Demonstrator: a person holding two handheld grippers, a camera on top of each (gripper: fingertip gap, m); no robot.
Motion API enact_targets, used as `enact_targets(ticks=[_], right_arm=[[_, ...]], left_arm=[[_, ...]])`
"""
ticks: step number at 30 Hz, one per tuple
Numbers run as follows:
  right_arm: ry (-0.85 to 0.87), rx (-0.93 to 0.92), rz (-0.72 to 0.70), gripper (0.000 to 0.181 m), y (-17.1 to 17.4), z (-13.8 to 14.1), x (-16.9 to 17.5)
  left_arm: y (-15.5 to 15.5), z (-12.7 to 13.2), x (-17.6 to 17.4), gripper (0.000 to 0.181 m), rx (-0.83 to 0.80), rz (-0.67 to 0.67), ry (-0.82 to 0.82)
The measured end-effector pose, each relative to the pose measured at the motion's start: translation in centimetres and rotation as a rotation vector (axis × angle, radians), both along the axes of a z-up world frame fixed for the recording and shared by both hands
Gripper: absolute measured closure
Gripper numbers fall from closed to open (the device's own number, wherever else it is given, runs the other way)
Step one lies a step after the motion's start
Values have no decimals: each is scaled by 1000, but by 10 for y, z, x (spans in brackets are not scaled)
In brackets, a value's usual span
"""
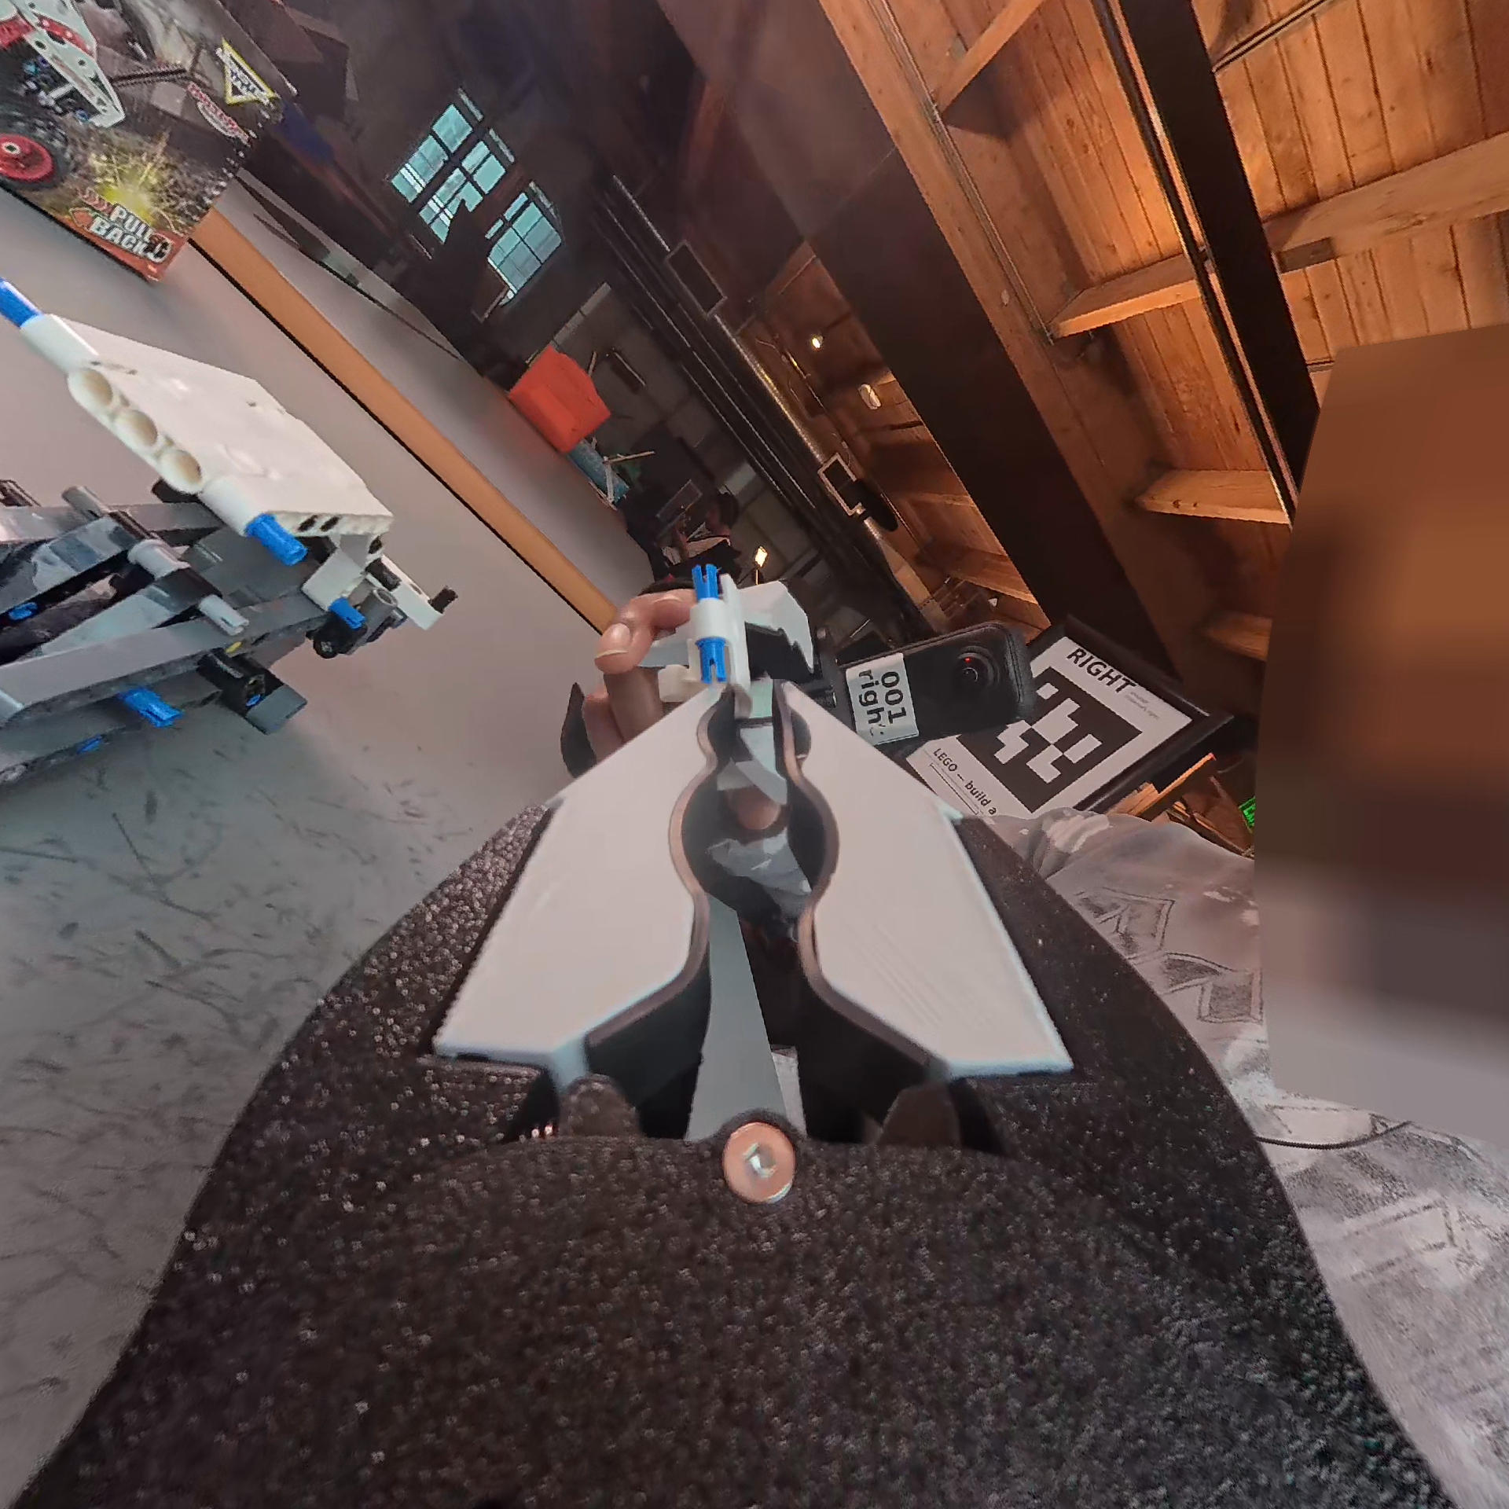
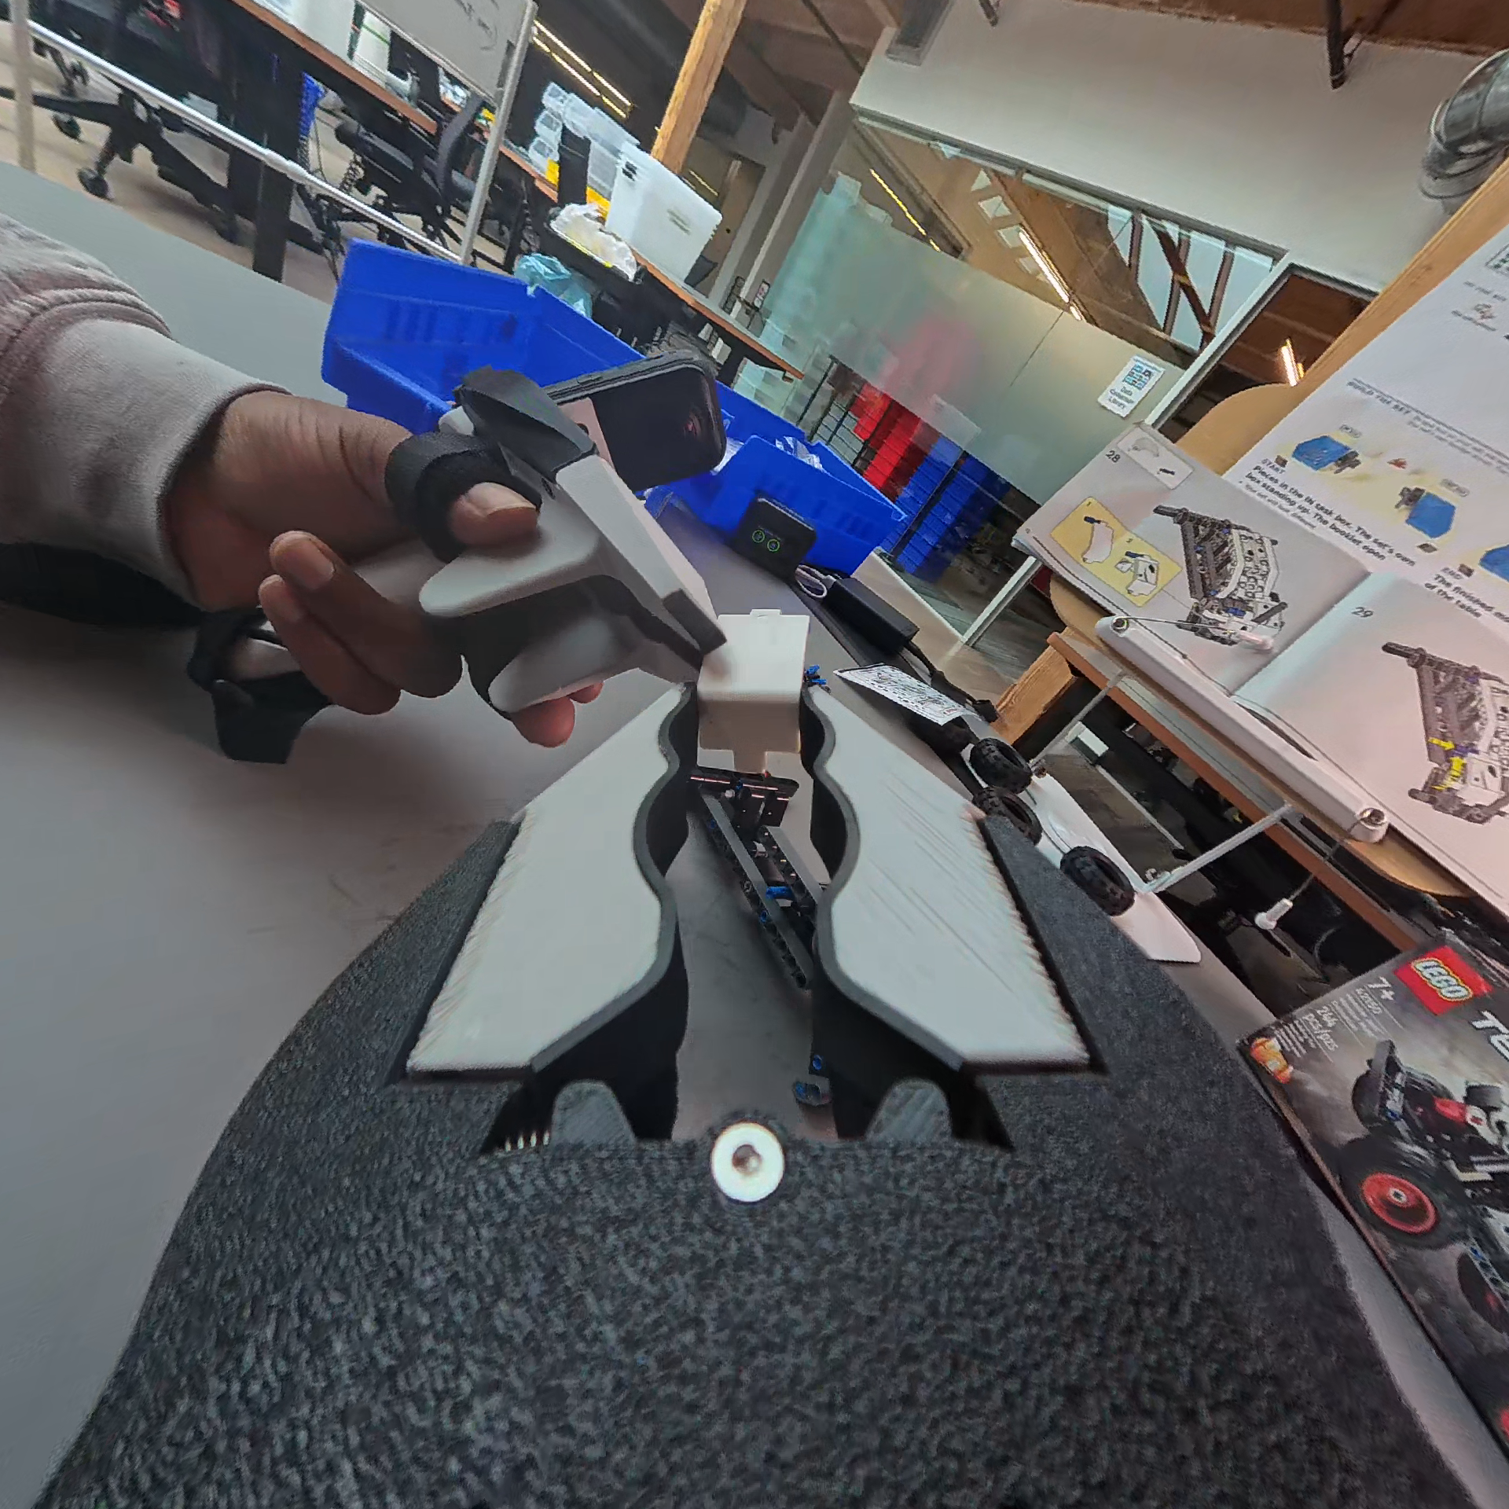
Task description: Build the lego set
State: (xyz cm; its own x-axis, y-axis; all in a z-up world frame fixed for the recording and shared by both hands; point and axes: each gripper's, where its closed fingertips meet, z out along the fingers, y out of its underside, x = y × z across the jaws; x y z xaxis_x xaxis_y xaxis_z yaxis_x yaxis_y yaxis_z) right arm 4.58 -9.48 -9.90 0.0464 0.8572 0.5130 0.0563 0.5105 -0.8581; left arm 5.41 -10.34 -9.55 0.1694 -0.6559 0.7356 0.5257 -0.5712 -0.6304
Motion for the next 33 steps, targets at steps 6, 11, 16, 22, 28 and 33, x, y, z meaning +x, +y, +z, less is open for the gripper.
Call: enact_targets(ticks=[6, 11, 16, 22, 28, 33], right_arm=[[-36, -8, 74, 158, 3, -4, 12], [-36, 12, 89, 158, 4, -3, 16], [-47, -12, 157, 158, -8, -7, 16], [-101, 14, 165, 157, -13, -19, 12], [-124, 95, 75, 155, -8, -27, 3], [-212, 19, 28, 156, -4, -37, -2]], left_arm=[[-4, -2, 4, 164, 28, -11, 87], [-1, -3, 2, 162, 16, 10, 97], [1, -3, -2, 157, 0, 7, 65], [-3, -7, 3, 175, 13, 2, 153], [4, -12, -1, 176, -25, 44, 159], [10, -23, -5, 175, -108, 61, 172]])
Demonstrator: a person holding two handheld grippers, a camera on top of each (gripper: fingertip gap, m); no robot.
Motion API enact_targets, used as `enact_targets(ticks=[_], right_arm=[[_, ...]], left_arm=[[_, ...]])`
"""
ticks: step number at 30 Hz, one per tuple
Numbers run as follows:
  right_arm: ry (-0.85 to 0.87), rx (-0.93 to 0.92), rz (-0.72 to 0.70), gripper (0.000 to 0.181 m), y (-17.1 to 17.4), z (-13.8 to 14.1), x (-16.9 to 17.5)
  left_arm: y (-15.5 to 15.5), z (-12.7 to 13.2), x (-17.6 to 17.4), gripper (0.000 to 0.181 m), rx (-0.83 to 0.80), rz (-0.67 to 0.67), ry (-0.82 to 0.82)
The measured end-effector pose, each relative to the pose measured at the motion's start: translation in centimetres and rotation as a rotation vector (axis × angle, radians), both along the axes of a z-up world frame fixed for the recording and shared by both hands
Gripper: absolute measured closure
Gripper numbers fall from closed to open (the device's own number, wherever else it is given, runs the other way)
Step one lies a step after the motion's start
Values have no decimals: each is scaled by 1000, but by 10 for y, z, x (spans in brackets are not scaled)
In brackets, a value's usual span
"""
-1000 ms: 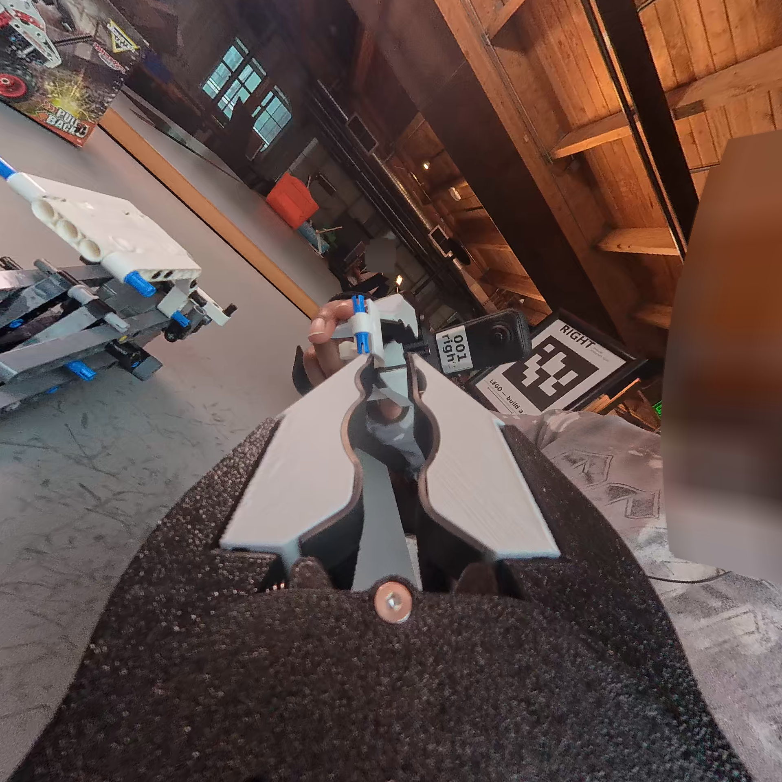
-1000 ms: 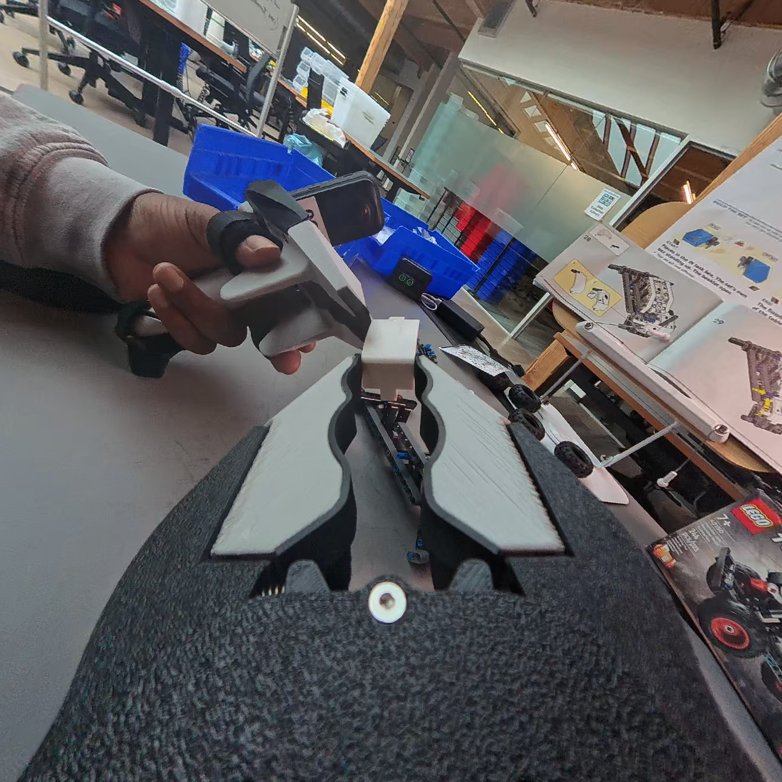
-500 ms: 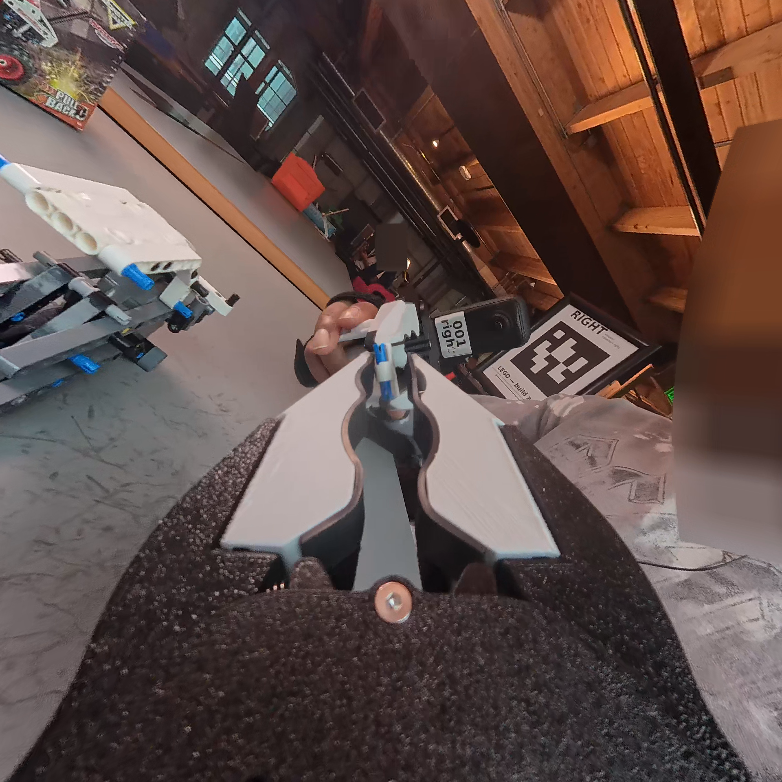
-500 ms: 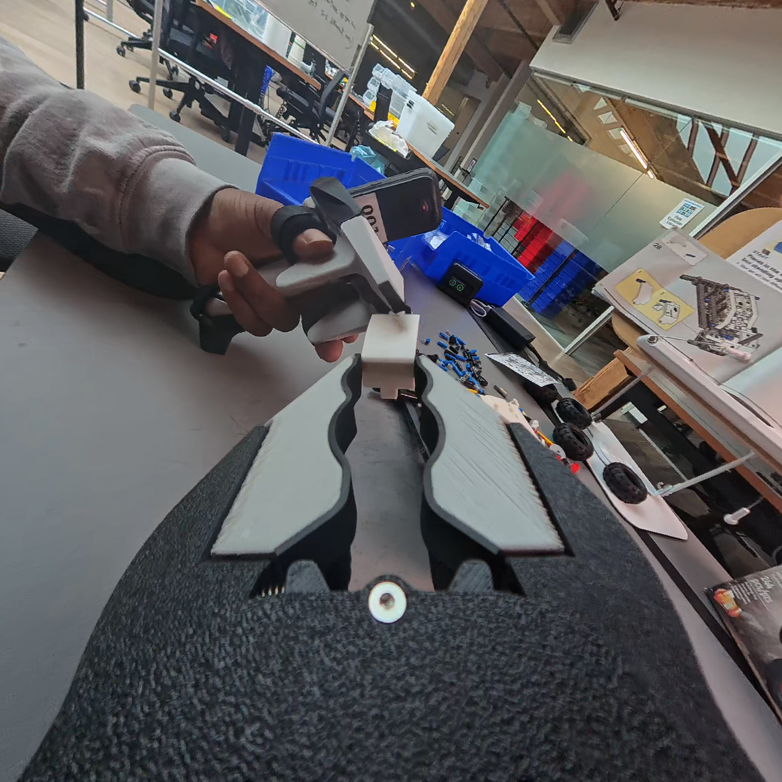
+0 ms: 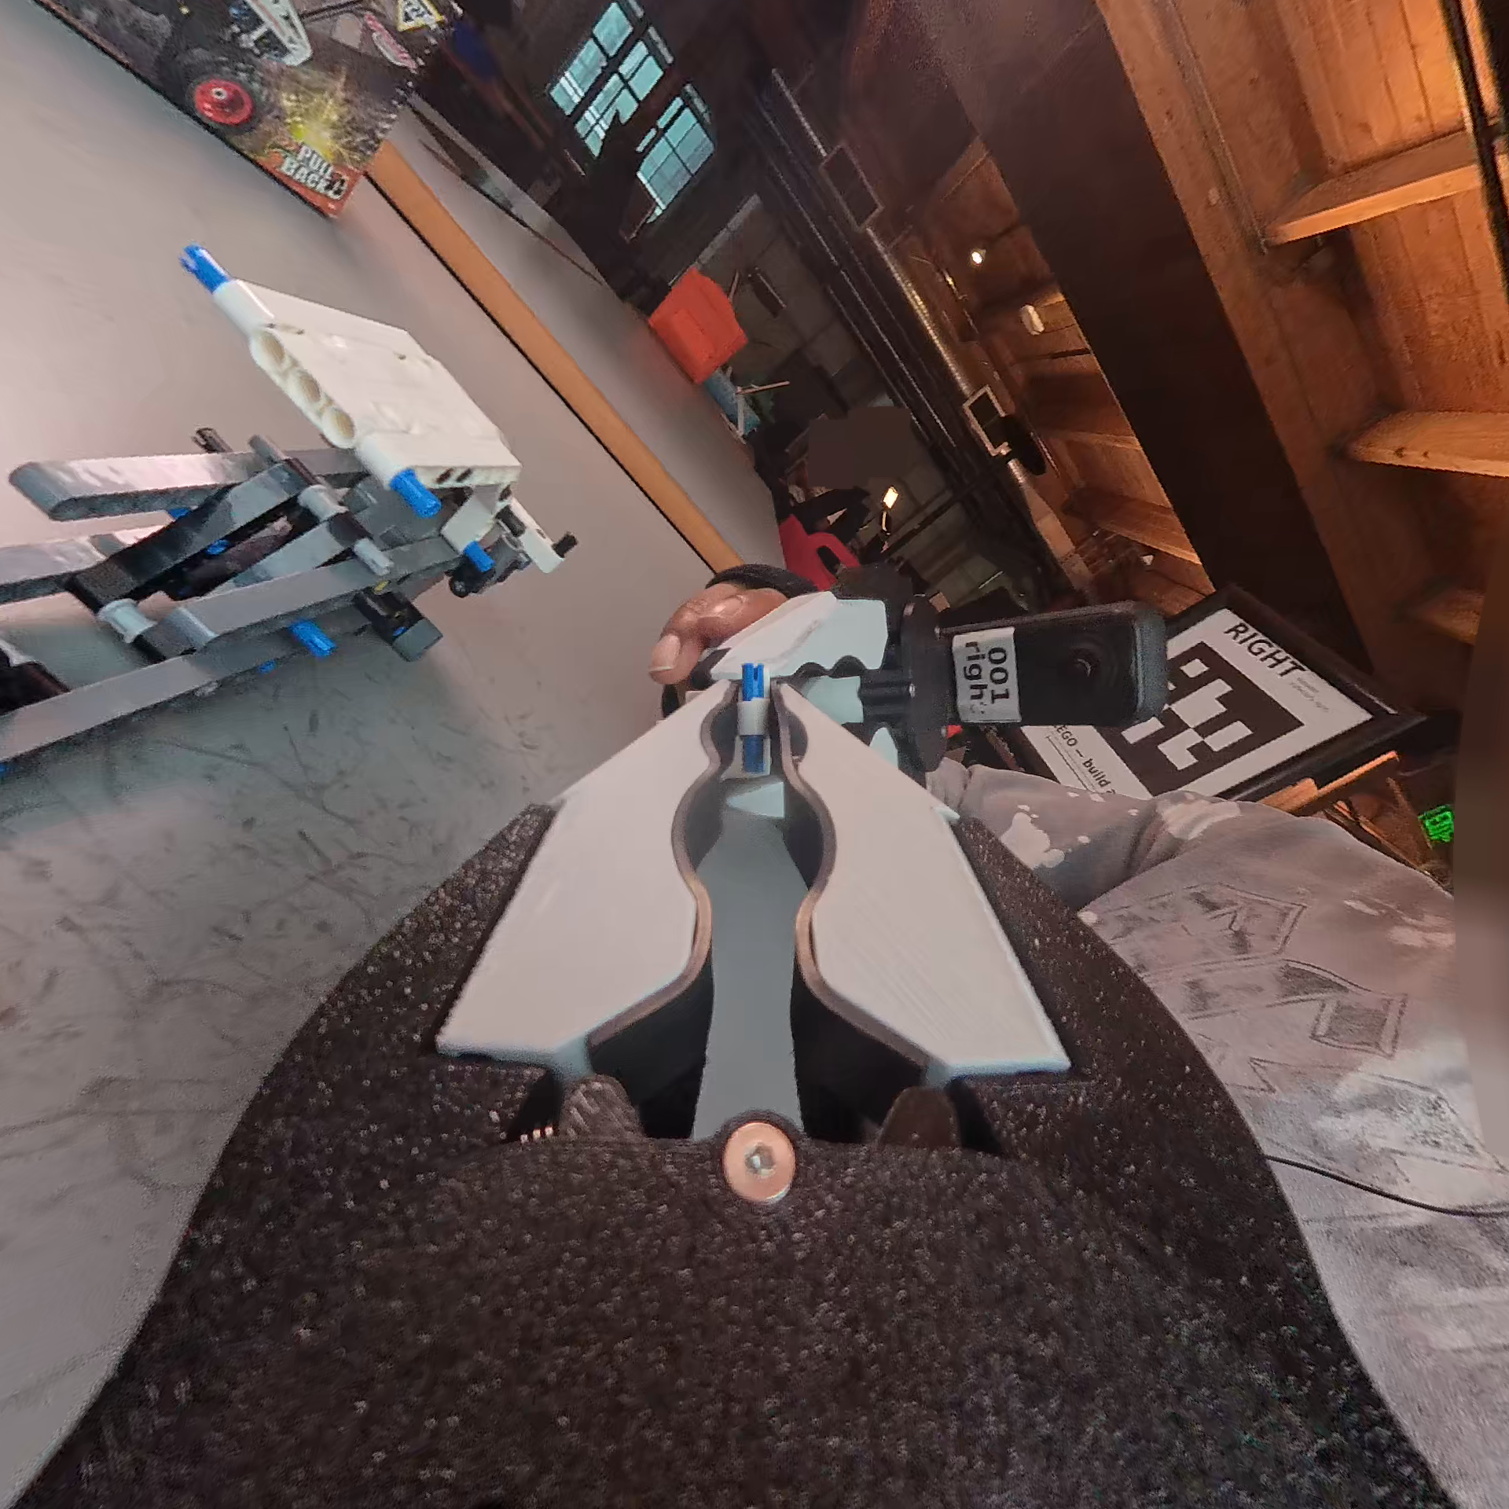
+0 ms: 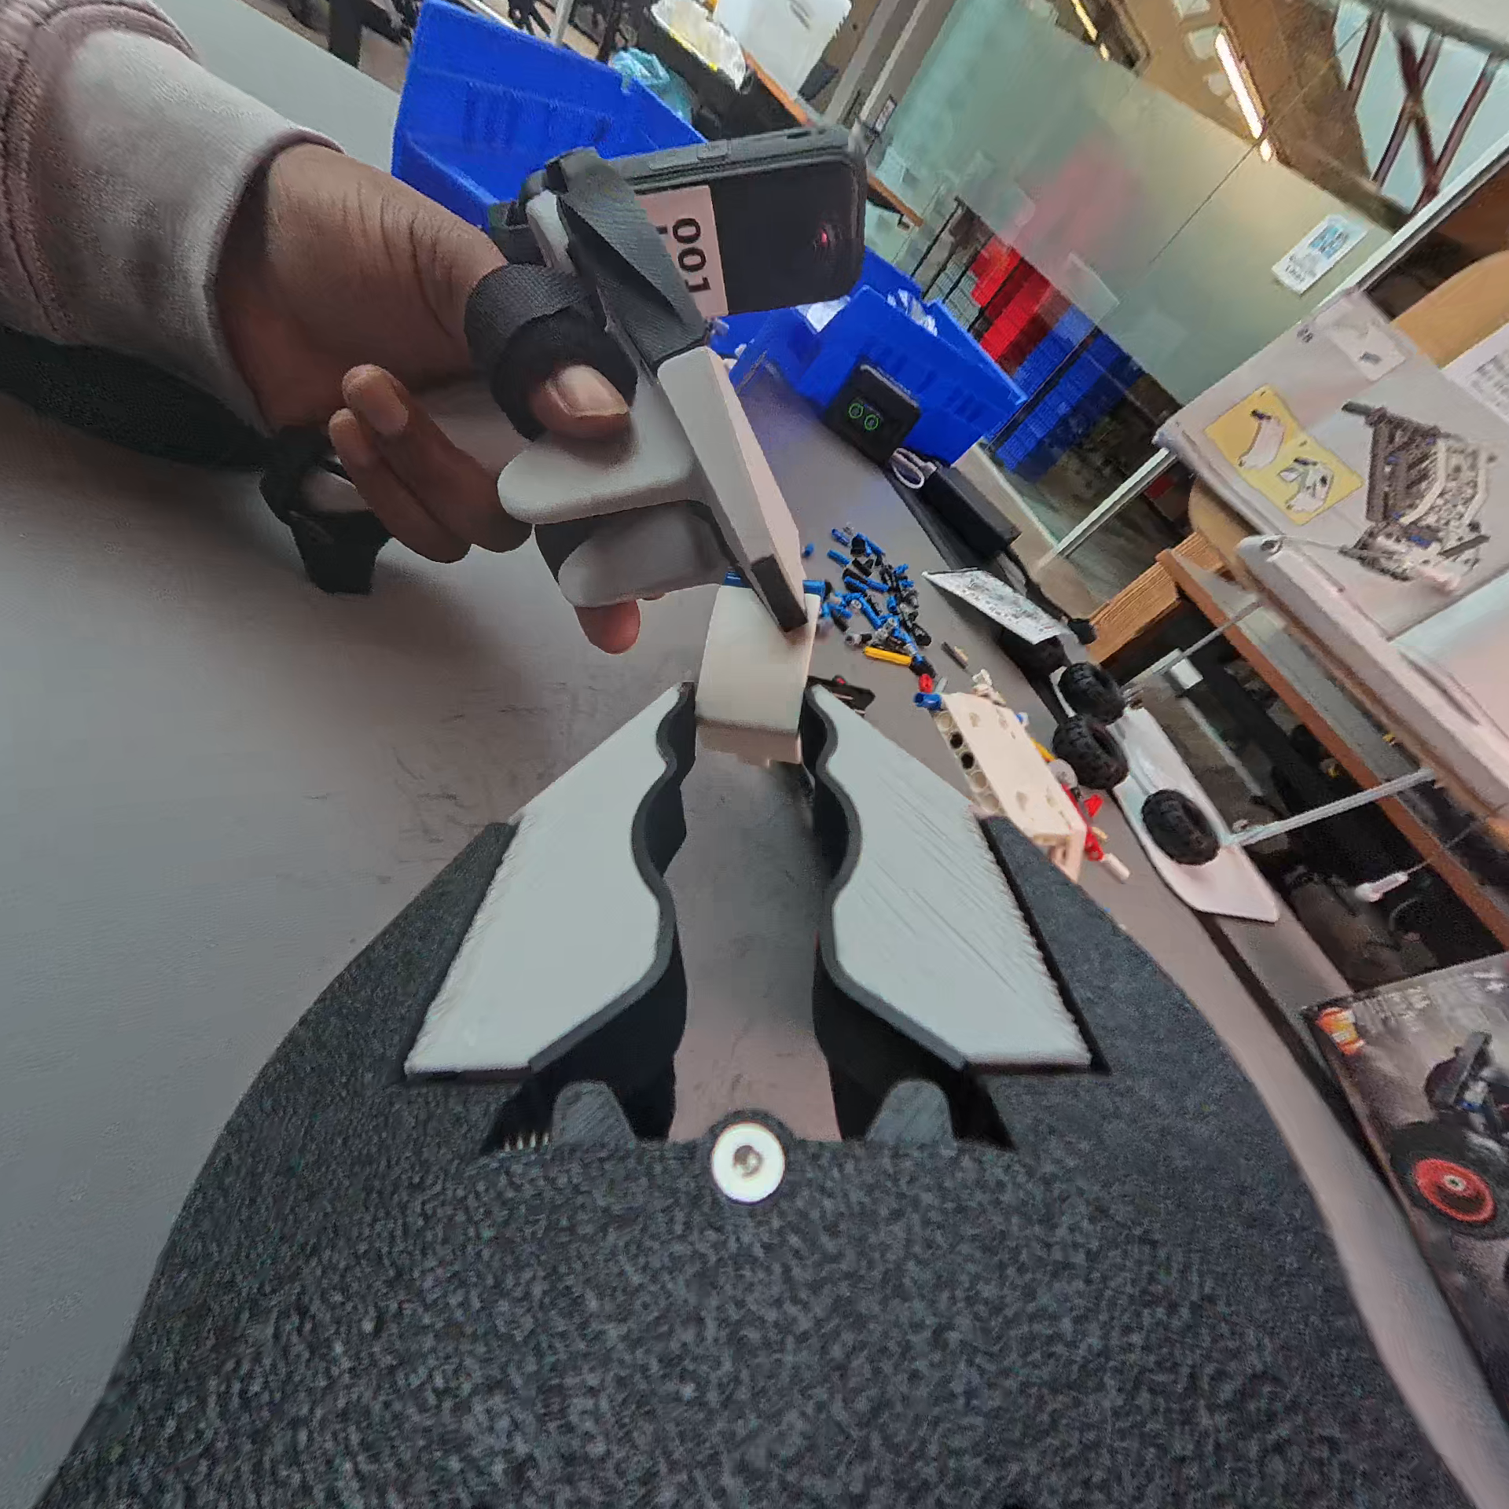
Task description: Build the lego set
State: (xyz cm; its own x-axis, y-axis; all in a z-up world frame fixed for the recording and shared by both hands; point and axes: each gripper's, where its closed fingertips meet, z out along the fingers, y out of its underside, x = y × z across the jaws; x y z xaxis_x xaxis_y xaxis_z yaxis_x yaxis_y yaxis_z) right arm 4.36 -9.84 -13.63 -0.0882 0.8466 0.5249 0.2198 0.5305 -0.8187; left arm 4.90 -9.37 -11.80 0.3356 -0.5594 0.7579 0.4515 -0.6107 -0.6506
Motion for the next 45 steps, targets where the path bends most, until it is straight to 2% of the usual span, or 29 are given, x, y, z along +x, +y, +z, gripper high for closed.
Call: enact_targets(ticks=[1, 5, 7, 9, 12, 15, 17, 20, 22, 24, 28, 32, 35, 40, 41, 42, 43, 45], right_arm=[[-38, -60, -8, 157, 1, -4, 0], [-392, -291, 60, 156, -13, -52, 14], [-576, -330, 86, 156, -23, -77, 27], [-632, -319, 71, 156, -25, -88, 29], [-656, -318, 59, 156, -25, -88, 29], [-632, -303, 73, 138, -22, -83, 29], [-526, -306, 96, 133, -15, -54, 21], [-279, -278, 92, 137, 14, 18, -3], [-147, -172, 31, 145, 50, 59, -26], [-103, -17, -39, 149, 92, 77, -56], [-139, 73, -77, 150, 165, 51, -126], [-189, 315, -52, 148, 217, 6, -189], [-250, 510, -30, 144, 238, -21, -229], [-273, 648, 22, 135, 243, -45, -286], [-302, 680, 28, 137, 244, -52, -293], [-319, 731, 24, 151, 247, -56, -298], [-300, 787, 21, 177, 248, -54, -301], [-297, 759, 67, 181, 239, -47, -297]], left_arm=[[2, -1, -3, 171, -2, 21, 17], [13, 2, -35, 153, 72, 165, 140], [17, 5, -50, 145, 130, 224, 217], [19, 8, -59, 143, 185, 265, 276], [23, 14, -68, 140, 248, 318, 315], [30, 20, -87, 140, 317, 417, 415], [39, 21, -109, 137, 358, 508, 546], [52, 17, -146, 136, 346, 636, 693], [56, 14, -165, 137, 345, 711, 742], [56, 6, -177, 143, 324, 756, 814], [50, -6, -187, 145, 292, 794, 909], [48, -9, -186, 145, 288, 788, 907], [49, -12, -182, 145, 297, 771, 935], [54, -18, -172, 145, 308, 715, 976], [54, -19, -170, 145, 310, 705, 979], [54, -20, -169, 145, 309, 696, 982], [54, -21, -167, 145, 310, 688, 985], [52, -20, -165, 145, 316, 677, 984]])
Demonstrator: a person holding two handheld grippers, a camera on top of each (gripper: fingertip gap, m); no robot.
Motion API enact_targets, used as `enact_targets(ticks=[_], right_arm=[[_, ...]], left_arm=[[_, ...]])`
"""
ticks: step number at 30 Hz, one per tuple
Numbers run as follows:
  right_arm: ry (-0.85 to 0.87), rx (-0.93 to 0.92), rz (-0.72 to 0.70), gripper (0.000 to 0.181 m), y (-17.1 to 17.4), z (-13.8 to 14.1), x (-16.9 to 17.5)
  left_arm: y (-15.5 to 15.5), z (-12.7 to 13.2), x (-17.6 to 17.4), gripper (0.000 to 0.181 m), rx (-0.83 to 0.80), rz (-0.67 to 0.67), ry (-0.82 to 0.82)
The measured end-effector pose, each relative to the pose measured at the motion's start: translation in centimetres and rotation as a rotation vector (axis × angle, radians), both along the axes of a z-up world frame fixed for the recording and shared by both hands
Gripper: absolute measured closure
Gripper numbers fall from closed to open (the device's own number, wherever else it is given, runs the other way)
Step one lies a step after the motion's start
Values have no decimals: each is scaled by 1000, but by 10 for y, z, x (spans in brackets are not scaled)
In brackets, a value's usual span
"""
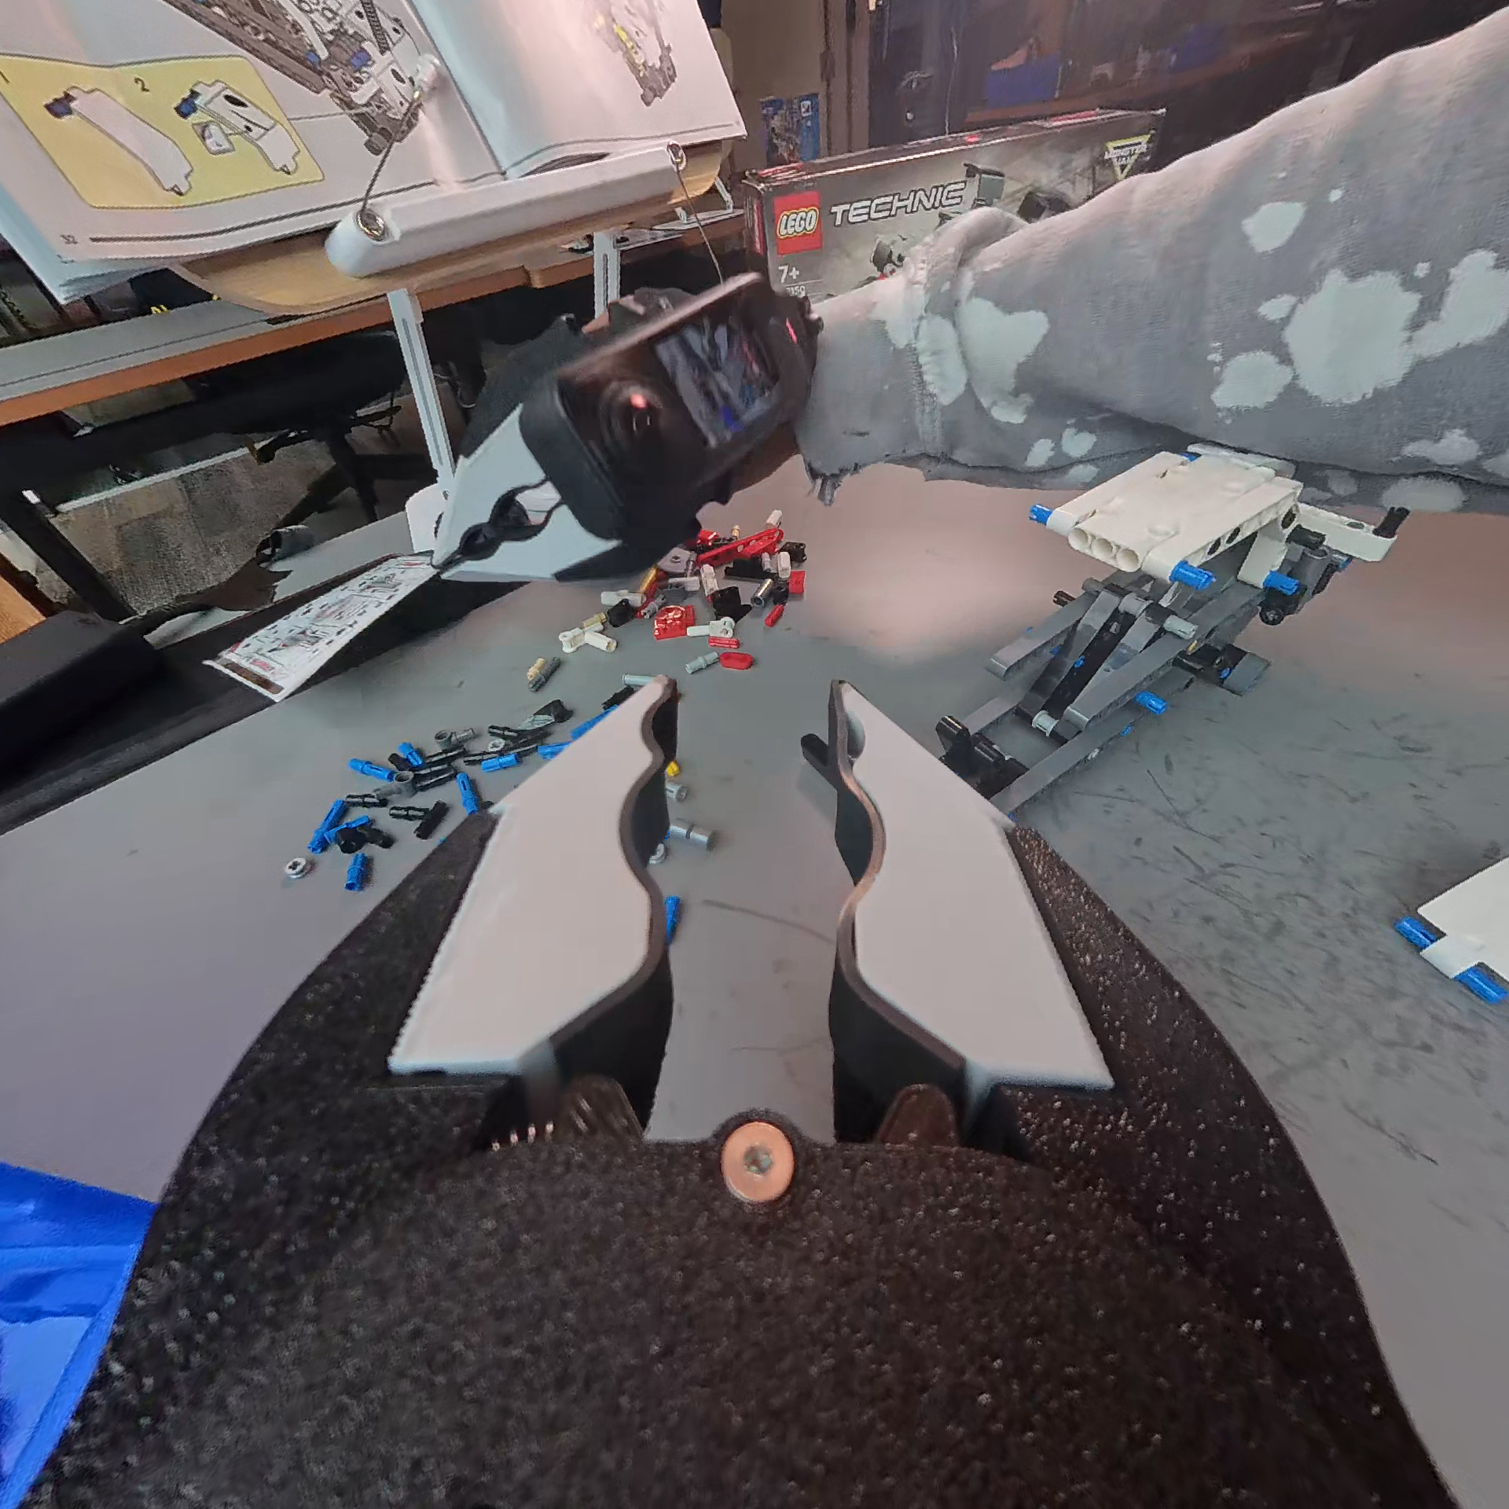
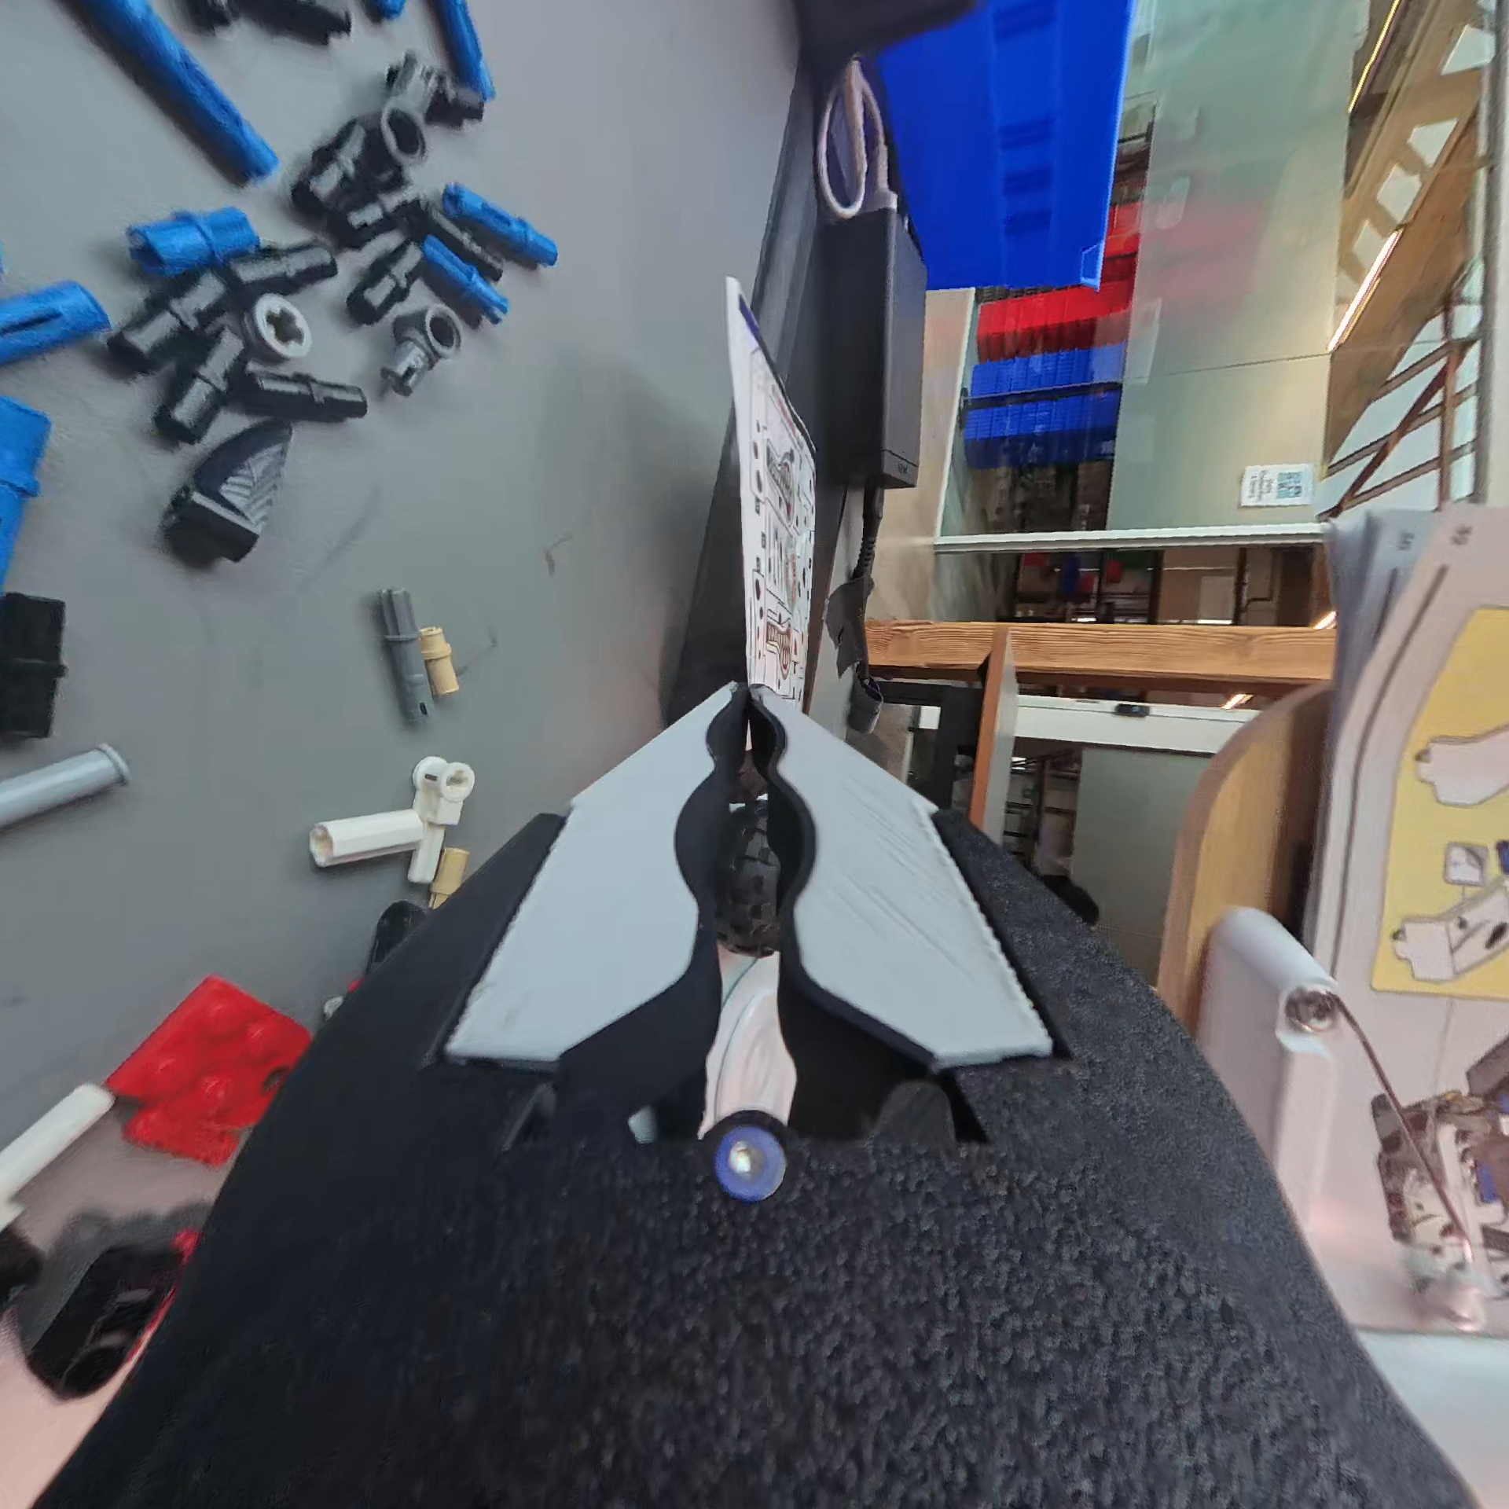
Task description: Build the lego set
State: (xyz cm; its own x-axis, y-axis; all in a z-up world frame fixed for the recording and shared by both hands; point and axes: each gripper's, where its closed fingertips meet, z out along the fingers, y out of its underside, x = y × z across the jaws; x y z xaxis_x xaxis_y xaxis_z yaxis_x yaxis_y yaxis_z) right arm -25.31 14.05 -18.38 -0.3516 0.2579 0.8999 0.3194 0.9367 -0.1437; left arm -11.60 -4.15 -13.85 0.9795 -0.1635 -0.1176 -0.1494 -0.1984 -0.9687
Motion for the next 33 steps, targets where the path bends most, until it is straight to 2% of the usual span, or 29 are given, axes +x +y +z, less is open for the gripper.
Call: enact_targets(ticks=[3, 6, 8, 10, 12, 13, 15, 16, 18, 19, 21, 22, 24, 26, 27, 29, 31, 33], right_arm=[[117, -97, 17, 181, -9, 45, 20], [279, -141, 70, 181, -34, 100, 62], [386, -163, 105, 181, -62, 128, 102], [491, -149, 128, 181, -93, 148, 148], [575, -168, 140, 181, -126, 160, 192], [607, -146, 139, 181, -141, 162, 212], [640, -7, 153, 181, -170, 159, 245], [630, 81, 169, 181, -185, 152, 257], [581, 188, 205, 181, -209, 131, 274], [550, 202, 219, 181, -216, 120, 281], [486, 153, 203, 181, -218, 102, 293], [443, 29, 183, 176, -217, 94, 297], [405, -395, 166, 159, -223, 99, 307], [427, -815, 148, 142, -223, 126, 314], [461, -977, 136, 141, -217, 141, 315], [488, -1224, 82, 140, -201, 151, 312], [453, -1415, 28, 136, -193, 142, 304], [402, -1529, 53, 133, -199, 130, 299]], left_arm=[[-3, 5, 6, 145, 19, -42, -38], [-6, 24, 14, 138, 80, -127, -267], [-10, 43, 15, 122, 129, -207, -559], [-14, 62, 9, 101, 169, -298, -984], [-19, 77, 2, 92, 193, -447, -1443], [-20, 80, 5, 91, 187, -508, -1556], [-22, 81, 31, 89, 115, -591, -1545], [-25, 85, 46, 109, 92, -644, -1511], [-28, 93, 60, 149, 123, -661, -1406], [-31, 95, 67, 179, 137, -667, -1319], [-35, 94, 84, 181, 126, -674, -1109], [-37, 94, 90, 181, 126, -674, -999], [-37, 92, 95, 181, 117, -654, -848], [-36, 89, 98, 181, 101, -642, -787], [-36, 88, 100, 181, 98, -640, -778], [-36, 84, 107, 181, 84, -658, -776], [-39, 79, 119, 181, 64, -694, -765], [-43, 76, 129, 181, 51, -726, -761]])
